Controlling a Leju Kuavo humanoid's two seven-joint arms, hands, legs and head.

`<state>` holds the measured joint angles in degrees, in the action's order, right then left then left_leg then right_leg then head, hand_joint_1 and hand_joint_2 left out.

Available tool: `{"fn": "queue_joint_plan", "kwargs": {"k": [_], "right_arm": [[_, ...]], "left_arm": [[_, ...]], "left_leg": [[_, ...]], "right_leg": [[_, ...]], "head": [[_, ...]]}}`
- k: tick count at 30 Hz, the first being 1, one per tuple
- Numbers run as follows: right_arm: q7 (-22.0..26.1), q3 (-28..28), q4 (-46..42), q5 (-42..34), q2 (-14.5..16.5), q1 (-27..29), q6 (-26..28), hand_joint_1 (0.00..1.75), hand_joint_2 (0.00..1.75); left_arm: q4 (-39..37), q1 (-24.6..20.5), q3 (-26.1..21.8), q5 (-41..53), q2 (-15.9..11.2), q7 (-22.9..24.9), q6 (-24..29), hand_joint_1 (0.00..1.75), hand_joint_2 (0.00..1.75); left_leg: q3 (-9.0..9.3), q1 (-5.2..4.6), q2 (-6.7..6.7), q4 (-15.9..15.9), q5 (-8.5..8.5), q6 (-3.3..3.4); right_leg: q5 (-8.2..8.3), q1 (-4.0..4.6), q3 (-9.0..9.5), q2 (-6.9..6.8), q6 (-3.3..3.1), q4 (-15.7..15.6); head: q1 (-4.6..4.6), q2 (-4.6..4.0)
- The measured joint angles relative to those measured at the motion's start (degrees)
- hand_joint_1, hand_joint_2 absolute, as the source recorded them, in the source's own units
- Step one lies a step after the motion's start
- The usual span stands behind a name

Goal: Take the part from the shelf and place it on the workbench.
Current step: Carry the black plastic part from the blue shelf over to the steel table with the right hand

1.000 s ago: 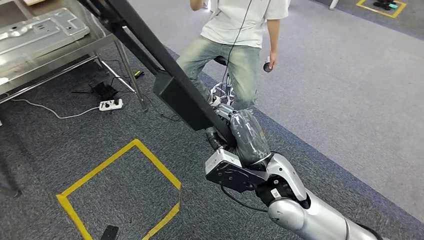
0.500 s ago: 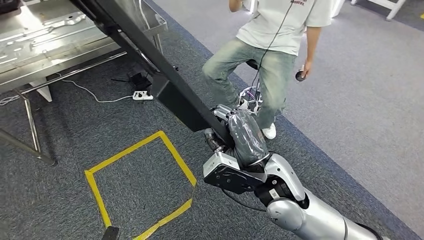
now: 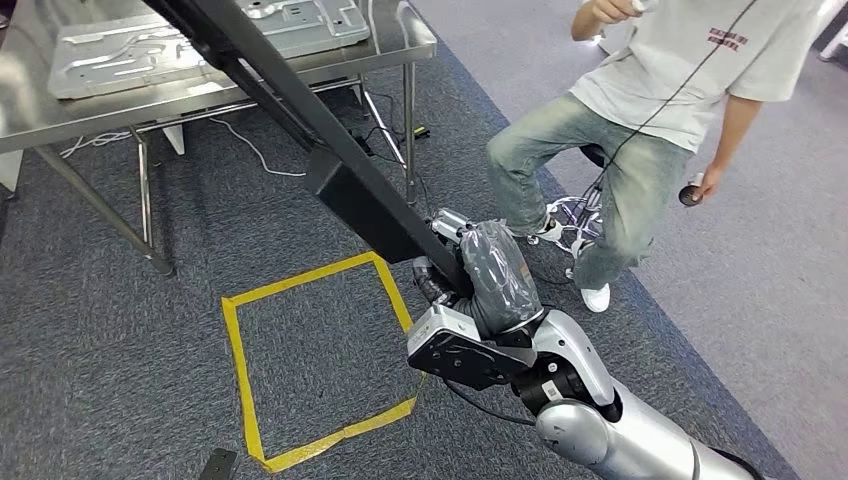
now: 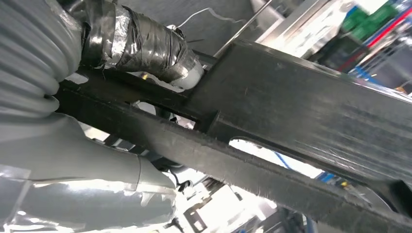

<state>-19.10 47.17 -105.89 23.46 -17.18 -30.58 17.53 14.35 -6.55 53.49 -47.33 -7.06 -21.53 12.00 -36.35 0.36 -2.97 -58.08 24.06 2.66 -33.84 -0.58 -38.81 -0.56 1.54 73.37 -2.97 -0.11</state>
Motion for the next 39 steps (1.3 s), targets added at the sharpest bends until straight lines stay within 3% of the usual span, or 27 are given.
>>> {"fn": "queue_joint_plan", "kwargs": {"k": [2, 3, 5, 6, 8, 10, 12, 14, 15, 16, 18, 20, 22, 23, 25, 27, 28, 29, 30, 31, 32, 34, 35, 39], "right_arm": [[0.0, 0.0, 0.0, 0.1, 0.0, 0.1, 0.0, 1.73, 1.75], [0.0, 0.0, 0.0, 0.1, 0.0, 0.1, 0.0, 1.73, 1.75], [0.0, 0.0, 0.0, 0.1, 0.0, 0.1, 0.0, 1.73, 1.75], [-0.1, 0.0, -0.1, 0.1, 0.0, 0.1, 0.0, 1.73, 1.75], [-0.1, 0.0, -0.1, 0.1, 0.0, 0.0, 0.0, 1.73, 1.75], [-0.1, 0.0, -0.1, 0.2, 0.0, 0.0, 0.0, 1.73, 1.75], [-0.1, 0.0, -0.1, 0.3, 0.0, 0.0, 0.0, 1.73, 1.75], [-0.2, 0.0, -0.1, 0.3, 0.0, 0.1, 0.0, 1.73, 1.75], [-0.2, 0.0, -0.1, 0.3, 0.0, 0.2, 0.0, 1.73, 1.75], [-0.3, 0.0, -0.1, 0.3, 0.0, 0.2, 0.0, 1.73, 1.75], [-0.3, 0.0, -0.1, 0.4, 0.0, 0.2, -0.1, 1.73, 1.75], [-0.4, 0.0, -0.1, 0.4, 0.0, 0.2, -0.1, 1.73, 1.75], [-0.6, 0.0, -0.2, 0.2, 0.0, 0.1, -0.1, 1.73, 1.75], [-0.7, 0.0, -0.2, 0.0, 0.0, 0.1, -0.1, 1.73, 1.75], [-0.8, -0.2, -0.3, -1.1, 0.0, 0.2, 0.2, 1.73, 1.75], [-0.4, -0.5, -0.2, -3.8, 0.0, 0.5, 1.1, 1.73, 1.75], [-0.2, -0.7, -0.2, -5.6, 0.0, 0.8, 1.7, 1.73, 1.75], [-0.1, -0.8, -0.1, -7.3, 0.0, 1.1, 2.4, 1.73, 1.75], [-0.3, -1.0, 0.0, -9.1, 0.0, 1.3, 2.9, 1.73, 1.75], [-0.8, -1.1, 0.1, -11.2, 0.0, 1.4, 3.3, 1.73, 1.75], [-1.6, -1.2, 0.3, -13.1, 0.0, 1.3, 3.5, 1.73, 1.75], [-3.5, -1.4, 0.8, -14.4, 0.0, 1.0, 3.9, 1.73, 1.75], [-4.4, -1.3, 1.0, -13.0, 0.0, 0.8, 4.3, 1.73, 1.75], [-6.6, -1.3, 1.7, -6.6, 0.0, 0.5, 6.2, 1.73, 1.75]], "left_arm": [[0.0, 0.1, 0.1, 0.0, 0.0, 0.2, 0.0, 0.00, 1.75], [0.0, 0.2, 0.1, 0.0, 0.1, 0.2, 0.0, 0.00, 1.75], [0.0, 0.1, 0.1, 0.0, 0.2, 0.2, 0.0, 0.00, 1.75], [0.0, 0.1, 0.1, 0.0, 0.2, 0.3, 0.0, 0.00, 1.75], [0.0, 0.4, 0.2, 0.0, 0.2, 0.3, 0.0, 0.00, 1.75], [0.0, 0.6, 0.3, -0.1, 0.3, 0.3, 0.0, 0.00, 1.75], [0.0, 0.3, 0.3, -0.2, 0.4, 0.2, 0.0, 0.00, 1.75], [0.0, 0.1, 0.3, -0.3, 0.4, 0.2, 0.0, 0.00, 1.75], [0.0, 0.2, 0.3, -0.4, 0.4, 0.2, 0.0, 0.00, 1.75], [0.0, 0.3, 0.3, -0.4, 0.4, 0.2, 0.0, 0.00, 1.75], [0.0, 0.4, 0.3, -0.6, 0.4, 0.2, 0.0, 0.00, 1.75], [0.0, 0.2, 0.3, -0.7, 0.4, 0.2, 0.0, 0.00, 1.75], [0.0, 0.2, 0.3, -0.7, 0.4, 0.2, 0.0, 0.00, 1.75], [0.0, 0.3, 0.3, -0.7, 0.4, 0.2, 0.1, 0.00, 1.75], [0.0, 0.4, 0.3, -0.8, 0.3, 0.1, 0.1, 0.00, 1.75], [0.0, 0.3, 0.3, -0.8, 0.3, -0.2, 0.1, 0.00, 1.75], [0.0, 0.2, 0.3, -0.9, 0.3, -0.3, 0.2, 0.00, 1.75], [0.0, 0.2, 0.3, -1.0, 0.3, -0.5, 0.2, 0.00, 1.75], [0.0, 0.2, 0.3, -1.1, 0.3, -0.6, 0.1, 0.00, 1.75], [0.0, 0.2, 0.3, -1.2, 0.3, -0.6, 0.0, 0.00, 1.75], [0.0, 0.2, 0.3, -1.3, 0.3, -0.7, -0.3, 0.00, 1.75], [0.0, 0.1, 0.3, -1.4, 0.3, -0.7, -0.7, 0.00, 1.75], [0.0, 0.1, 0.3, -1.4, 0.3, -0.8, -0.9, 0.00, 1.75], [0.0, 0.4, 0.3, -1.4, 0.2, -0.8, -1.0, 0.00, 1.75]], "left_leg": [[0.00, 0.06, -1.76, -0.3, 0.13, -0.19], [-0.13, 0.04, -2.55, -0.6, 0.24, -0.39], [-0.62, 0.18, -3.96, -1.0, 0.27, -0.94], [-0.89, 0.29, -4.69, -1.0, 0.16, -1.34], [-1.17, 0.58, -5.29, -0.8, -0.07, -2.11], [-2.29, 0.45, -2.49, -3.1, 1.25, -2.64], [-5.37, 0.36, 1.13, -9.4, 4.33, -3.00], [-8.38, 0.51, 2.15, -15.1, 6.11, -3.29], [-8.57, 0.57, 2.41, -15.3, 5.58, -3.38], [-7.64, 0.61, 2.76, -13.5, 4.20, -3.41], [-3.59, 0.33, 4.95, -6.0, 1.03, -3.19], [-1.15, -0.07, 6.48, -1.4, -0.08, -2.51], [-1.04, -0.21, 5.58, -0.8, 0.06, -1.81], [-0.94, -0.15, 5.06, -0.6, 0.05, -1.55], [-0.61, 0.11, 4.27, -0.3, -0.04, -0.90], [-0.50, 0.17, 3.56, -0.2, -0.01, -0.43], [-0.49, 0.15, 3.13, -0.2, 0.03, -0.29], [-0.47, 0.13, 2.73, -0.3, 0.09, -0.24], [-0.43, 0.12, 2.33, -0.4, 0.16, -0.24], [-0.37, 0.13, 1.94, -0.5, 0.25, -0.31], [-0.32, 0.14, 1.59, -0.7, 0.36, -0.45], [-0.46, -0.03, 0.97, -1.1, 0.59, -0.96], [-0.59, -0.10, 0.77, -1.2, 0.60, -1.25], [-1.20, 0.13, 1.04, -2.1, 1.18, -2.52]], "right_leg": [[3.94, -0.21, 1.71, 1.13, -0.13, -5.2], [5.53, -0.37, 3.03, 2.70, -0.27, -8.6], [6.97, -0.55, 4.80, 5.22, -0.51, -12.9], [6.76, -0.43, 5.02, 5.54, -0.71, -13.5], [7.08, -0.38, 5.47, 4.16, -1.39, -14.1], [7.39, -0.47, 6.17, 2.63, -2.13, -14.9], [7.34, -0.20, 6.63, 0.98, -2.58, -15.3], [7.09, 0.01, 6.77, -0.81, -2.81, -15.2], [6.92, 0.04, 6.86, -1.66, -2.80, -15.2], [6.73, 0.05, 6.99, -2.44, -2.73, -15.1], [6.17, 0.22, 7.33, -3.86, -2.34, -14.9], [5.62, 0.60, 7.57, -5.01, -1.73, -14.7], [5.24, 0.83, 7.88, -6.03, -1.14, -14.8], [4.93, 0.73, 8.03, -5.85, -0.82, -14.7], [2.95, 0.44, 6.93, -3.41, -0.32, -11.8], [-0.46, 0.28, 3.30, -0.57, -0.14, -4.5], [-1.61, 0.26, 1.24, -0.04, -0.10, -0.9], [-1.67, 0.22, -0.15, 0.16, -0.06, 1.2], [-0.63, 0.16, -0.60, 0.22, -0.06, 1.2], [1.41, 0.05, 0.05, 0.26, -0.07, -1.0], [3.77, -0.08, 1.46, 0.36, -0.13, -4.8], [6.54, -0.13, 4.10, 0.65, -0.36, -11.4], [6.87, -0.08, 4.70, 0.77, -0.55, -12.9], [7.28, -0.01, 5.05, 0.61, -1.90, -13.9]], "head": [[0.02, 0.00], [0.01, 0.00], [-0.03, 0.00], [-0.04, 0.00], [-0.03, 0.00], [-0.38, 0.00], [-0.74, 0.00], [-0.78, 0.00], [-0.79, 0.00], [-0.78, 0.00], [-0.81, 0.00], [-0.66, 0.00], [-0.40, 0.00], [-0.31, 0.00], [-0.18, 0.00], [0.02, 0.00], [0.09, 0.00], [0.09, 0.00], [0.10, 0.00], [0.11, 0.00], [0.13, 0.00], [0.09, 0.00], [0.09, 0.00], [-0.01, 0.00]]}}
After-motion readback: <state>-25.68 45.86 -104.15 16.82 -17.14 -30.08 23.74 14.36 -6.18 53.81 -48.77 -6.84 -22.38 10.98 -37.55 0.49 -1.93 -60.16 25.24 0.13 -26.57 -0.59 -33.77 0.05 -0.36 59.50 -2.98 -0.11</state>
